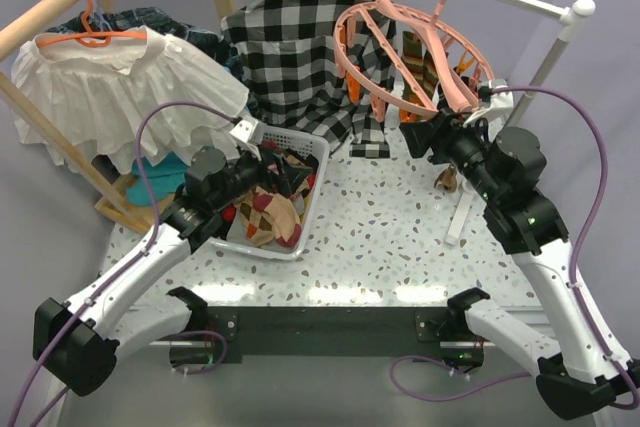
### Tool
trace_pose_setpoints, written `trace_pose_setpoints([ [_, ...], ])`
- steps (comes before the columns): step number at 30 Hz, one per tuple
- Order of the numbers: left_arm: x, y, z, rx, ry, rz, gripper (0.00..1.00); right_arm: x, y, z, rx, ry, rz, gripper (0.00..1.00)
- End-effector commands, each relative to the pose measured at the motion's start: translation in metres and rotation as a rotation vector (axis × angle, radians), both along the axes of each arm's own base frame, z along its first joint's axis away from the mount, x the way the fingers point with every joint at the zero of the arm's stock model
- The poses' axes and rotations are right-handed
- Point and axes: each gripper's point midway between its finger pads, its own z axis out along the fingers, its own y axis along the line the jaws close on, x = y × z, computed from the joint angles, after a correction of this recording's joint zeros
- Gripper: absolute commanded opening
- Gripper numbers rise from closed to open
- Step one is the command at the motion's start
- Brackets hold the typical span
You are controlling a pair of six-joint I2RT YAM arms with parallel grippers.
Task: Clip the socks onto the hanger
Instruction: Open the clamp at the hanger.
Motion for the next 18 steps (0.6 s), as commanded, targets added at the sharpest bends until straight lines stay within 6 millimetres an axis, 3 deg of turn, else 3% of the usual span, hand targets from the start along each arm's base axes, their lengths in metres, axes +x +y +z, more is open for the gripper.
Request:
trace_pose_setpoints([
  [1, 0.006, -0.016, 0.052, -0.088, -0.116, 0.004, 1.00, 0.012, -0.004, 0.021, 0.086, -0.074, -0.066, 0.66],
  [10, 0.010, -0.048, 0.066, -0.113, -0.157, -0.025, 1.00, 0.022, -0.003, 0.017, 0.124, -0.083, -0.089, 0.60],
  [18, 0.009, -0.082, 0.079, -0.124, -0.229, -0.055, 1.00, 0.025, -0.016, 0.018, 0.149, -0.092, -0.163, 0.44],
])
